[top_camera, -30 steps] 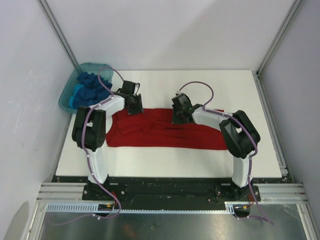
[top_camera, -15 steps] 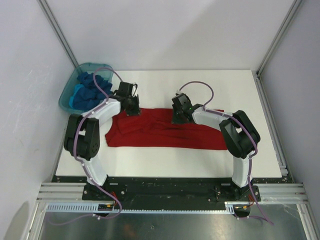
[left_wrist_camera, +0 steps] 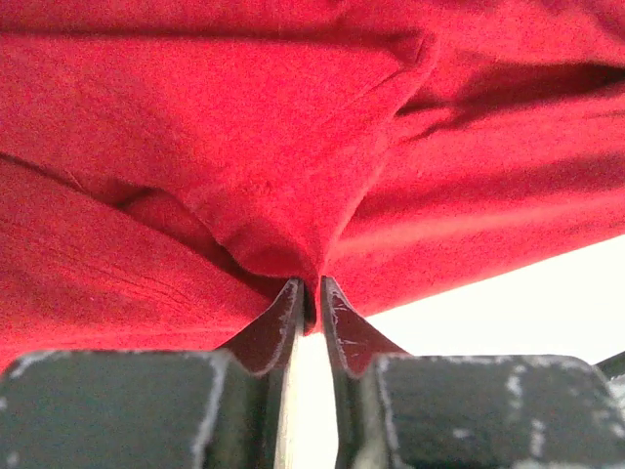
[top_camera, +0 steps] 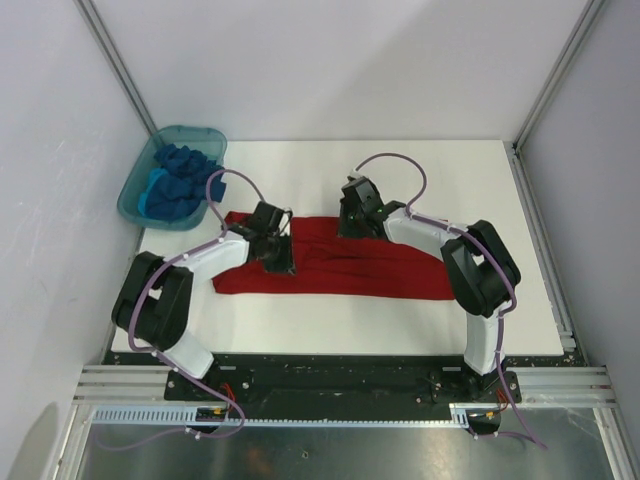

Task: Fold and stack the t-shirts
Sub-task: Fold the other side of the tshirt into a rectangle

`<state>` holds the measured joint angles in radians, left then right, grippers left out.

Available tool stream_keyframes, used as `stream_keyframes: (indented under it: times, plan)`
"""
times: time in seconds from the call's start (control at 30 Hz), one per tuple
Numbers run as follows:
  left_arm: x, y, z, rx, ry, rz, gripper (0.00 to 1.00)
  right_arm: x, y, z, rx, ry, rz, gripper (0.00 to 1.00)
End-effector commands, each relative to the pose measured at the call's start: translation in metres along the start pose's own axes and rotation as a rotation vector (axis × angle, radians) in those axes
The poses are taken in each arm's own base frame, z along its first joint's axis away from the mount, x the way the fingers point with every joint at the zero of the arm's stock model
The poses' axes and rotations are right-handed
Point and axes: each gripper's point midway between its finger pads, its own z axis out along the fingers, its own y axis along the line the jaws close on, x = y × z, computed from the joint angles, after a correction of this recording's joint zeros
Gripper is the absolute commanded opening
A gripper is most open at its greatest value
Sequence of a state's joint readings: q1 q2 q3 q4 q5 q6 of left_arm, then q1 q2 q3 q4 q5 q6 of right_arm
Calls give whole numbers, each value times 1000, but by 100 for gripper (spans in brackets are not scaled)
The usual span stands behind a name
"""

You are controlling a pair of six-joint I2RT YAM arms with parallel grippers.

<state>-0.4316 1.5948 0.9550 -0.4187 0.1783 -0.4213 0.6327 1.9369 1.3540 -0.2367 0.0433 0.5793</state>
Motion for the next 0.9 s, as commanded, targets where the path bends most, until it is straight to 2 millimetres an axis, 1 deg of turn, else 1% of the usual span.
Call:
stream_keyframes:
  times: [0.0, 0.07, 0.1, 0.13, 0.2, 0.27, 0.37, 0.43, 0.5, 0.6, 0.73, 0.8, 0.87]
  plan:
    - [6, -9, -10, 34, -24, -1, 24, -17, 24, -5, -66, -45, -25, 23]
    - [2, -10, -17, 34, -50, 6, 39, -15, 30, -6, -84, -44, -42, 23]
    - [-2, -11, -21, 31, -73, 5, 45, -15, 33, -6, -93, -47, -51, 23]
    - [-6, -10, -26, 24, -98, 0, 49, -15, 37, -7, -101, -50, -61, 23]
    - [-15, -6, -39, -3, -158, -30, 52, -14, 45, -9, -118, -57, -87, 24]
    - [-23, 8, -51, -51, -224, -105, 51, -12, 54, -12, -135, -60, -119, 25]
    - [-30, 41, -66, -159, -324, -228, 48, -6, 72, -14, -156, -64, -190, 26]
    - [-30, 61, -72, -215, -361, -296, 47, 0, 87, -15, -164, -68, -244, 27]
    - [-28, 78, -73, -256, -375, -353, 45, 4, 101, -13, -172, -73, -294, 30]
    - [-24, 94, -72, -278, -372, -434, 44, 13, 122, -5, -179, -73, -361, 33]
    - [-21, 107, -68, -279, -347, -499, 44, 24, 147, 7, -169, -70, -438, 35]
    - [-22, 111, -69, -282, -346, -516, 44, 32, 156, 14, -155, -63, -469, 36]
    - [-24, 114, -70, -282, -352, -522, 43, 38, 159, 19, -128, -48, -488, 36]
